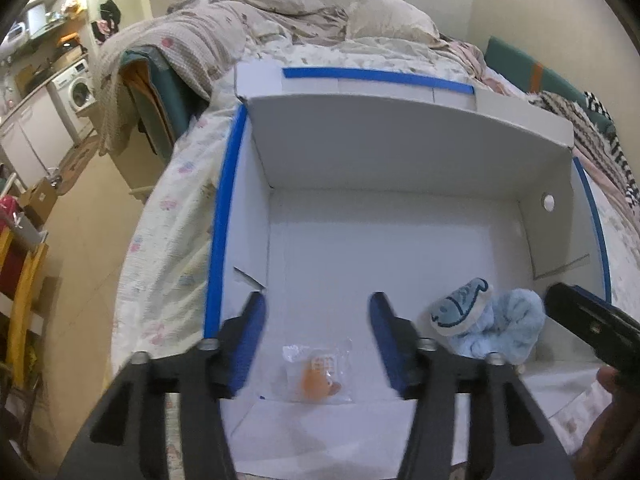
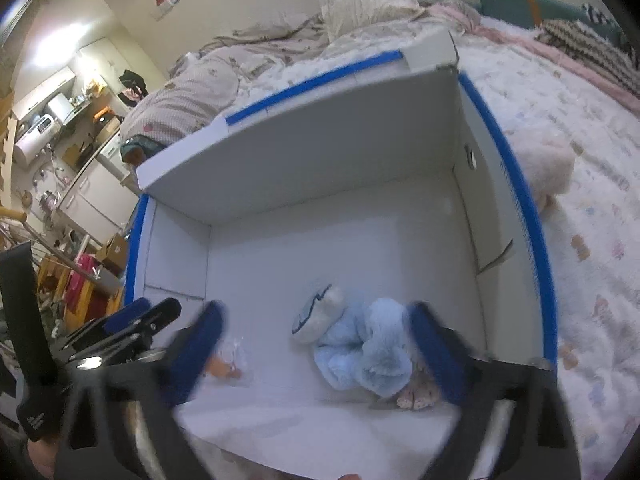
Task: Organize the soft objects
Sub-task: 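Lower both held items into the box and open both grippers, then withdraw both grippers from the box toward the white sock on the bed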
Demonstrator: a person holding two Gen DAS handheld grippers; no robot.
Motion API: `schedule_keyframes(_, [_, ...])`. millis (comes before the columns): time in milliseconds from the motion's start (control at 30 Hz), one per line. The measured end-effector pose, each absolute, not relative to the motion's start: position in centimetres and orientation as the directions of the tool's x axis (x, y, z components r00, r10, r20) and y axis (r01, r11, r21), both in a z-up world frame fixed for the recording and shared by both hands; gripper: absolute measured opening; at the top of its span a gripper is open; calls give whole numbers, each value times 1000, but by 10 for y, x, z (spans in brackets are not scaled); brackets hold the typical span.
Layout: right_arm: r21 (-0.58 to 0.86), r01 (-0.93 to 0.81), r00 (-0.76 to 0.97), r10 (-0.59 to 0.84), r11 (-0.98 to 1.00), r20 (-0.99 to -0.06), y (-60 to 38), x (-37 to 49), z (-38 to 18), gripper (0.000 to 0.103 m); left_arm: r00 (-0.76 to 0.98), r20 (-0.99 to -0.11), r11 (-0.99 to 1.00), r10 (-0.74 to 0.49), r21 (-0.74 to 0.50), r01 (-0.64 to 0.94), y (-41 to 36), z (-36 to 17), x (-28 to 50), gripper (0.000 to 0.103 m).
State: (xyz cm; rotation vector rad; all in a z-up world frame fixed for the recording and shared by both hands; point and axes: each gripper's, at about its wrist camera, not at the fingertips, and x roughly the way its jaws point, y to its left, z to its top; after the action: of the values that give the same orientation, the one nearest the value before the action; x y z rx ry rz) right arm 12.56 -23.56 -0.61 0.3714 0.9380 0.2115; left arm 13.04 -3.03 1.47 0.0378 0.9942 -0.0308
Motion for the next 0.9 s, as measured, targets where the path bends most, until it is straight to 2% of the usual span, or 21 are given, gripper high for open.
schedule_keyframes(133, [381, -42, 623, 322, 924, -713, -233, 123, 3, 103, 566, -824, 999, 4, 22, 25, -30, 19, 128, 60])
schedule_keyframes(267, [385, -47, 619, 329, 922, -713, -233, 123, 1, 103, 575, -818, 998, 19, 50, 38, -35, 21, 127, 60])
schedule_keyframes(400, [383, -46, 620, 327, 923, -714, -234, 123, 1, 103, 580, -814, 997, 14, 55, 53, -37, 24, 126, 65])
schedule_keyframes(567, [416, -28, 625, 340, 909, -703, -239, 120, 2, 103, 573, -820, 998, 9, 46, 51, -36, 23, 125, 65])
schedule_keyframes(900, [391, -18, 629, 314, 920, -711, -241, 103, 5, 103, 572, -820, 999, 13, 30, 21, -26, 31, 115, 65])
